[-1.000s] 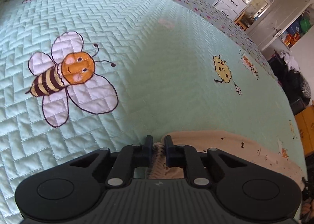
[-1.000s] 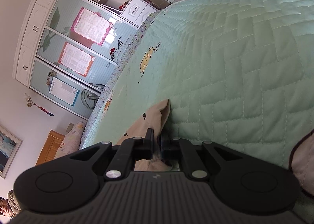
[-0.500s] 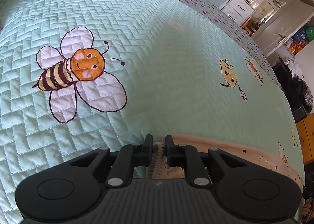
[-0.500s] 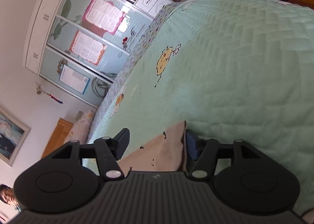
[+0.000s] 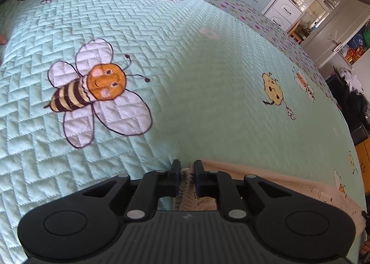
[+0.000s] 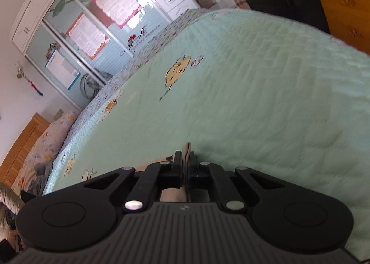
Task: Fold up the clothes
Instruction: 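Grasp the elastic waistband with the left tool while the right tool holds the cuff, then open both tools to release the waistband and the cuff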
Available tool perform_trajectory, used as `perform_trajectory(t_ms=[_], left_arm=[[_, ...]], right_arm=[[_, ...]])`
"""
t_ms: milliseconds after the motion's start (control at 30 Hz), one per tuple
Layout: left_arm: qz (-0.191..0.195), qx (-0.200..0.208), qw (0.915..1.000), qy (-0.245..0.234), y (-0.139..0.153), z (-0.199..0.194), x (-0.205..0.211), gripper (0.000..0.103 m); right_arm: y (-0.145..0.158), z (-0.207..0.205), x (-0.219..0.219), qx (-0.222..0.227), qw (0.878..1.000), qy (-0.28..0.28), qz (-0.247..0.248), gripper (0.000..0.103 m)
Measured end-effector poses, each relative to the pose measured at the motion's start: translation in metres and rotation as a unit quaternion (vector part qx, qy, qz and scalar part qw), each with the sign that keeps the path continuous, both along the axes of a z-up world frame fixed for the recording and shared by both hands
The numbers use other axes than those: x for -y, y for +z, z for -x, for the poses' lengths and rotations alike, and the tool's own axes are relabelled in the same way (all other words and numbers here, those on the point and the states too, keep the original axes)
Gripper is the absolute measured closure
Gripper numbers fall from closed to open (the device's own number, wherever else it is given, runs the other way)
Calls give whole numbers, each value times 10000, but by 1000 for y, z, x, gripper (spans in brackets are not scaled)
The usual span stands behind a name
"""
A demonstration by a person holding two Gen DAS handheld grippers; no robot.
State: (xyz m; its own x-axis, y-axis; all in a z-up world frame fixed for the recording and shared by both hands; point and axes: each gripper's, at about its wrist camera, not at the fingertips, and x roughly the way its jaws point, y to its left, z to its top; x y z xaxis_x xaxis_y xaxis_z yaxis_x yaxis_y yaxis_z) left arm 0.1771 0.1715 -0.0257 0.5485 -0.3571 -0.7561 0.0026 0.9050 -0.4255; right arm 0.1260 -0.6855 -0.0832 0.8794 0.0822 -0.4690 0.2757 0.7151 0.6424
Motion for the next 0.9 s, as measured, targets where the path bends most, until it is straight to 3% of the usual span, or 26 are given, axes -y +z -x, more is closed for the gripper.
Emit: perform_trajectory(t_ms=[67,267,500,567,667,733,800,900], left_arm=[[63,6,9999,99,1,-1,-8,90],[-143,35,9999,19,3,-5,-2,90],[-14,256,9996,144,1,-7,-2,87],[-84,245,9996,92,0,-9,0,81],[-134,231,9996,36,4,-8,-5,73],[-214,281,9993,144,10,-5,-14,52],[-294,349,9983,359,16,-1,-27,39],[-62,590,9966,571,29,14,-41,38]], right_arm=[[-2,8,9,148,9997,-119,-171,99],[-8,-2,8,-34,9999,-82,-110,99],[-6,-10,9,-123,9998,-132,-24,98],[-7,-13,11,-102,9998,-147,-115,97],[-6,-11,16,-46,9990,-263,-347,87],[-3,-6,20,-10,9979,-416,-492,78],[6,12,19,75,9961,-817,-336,66],[30,31,-7,41,9977,-648,194,64]])
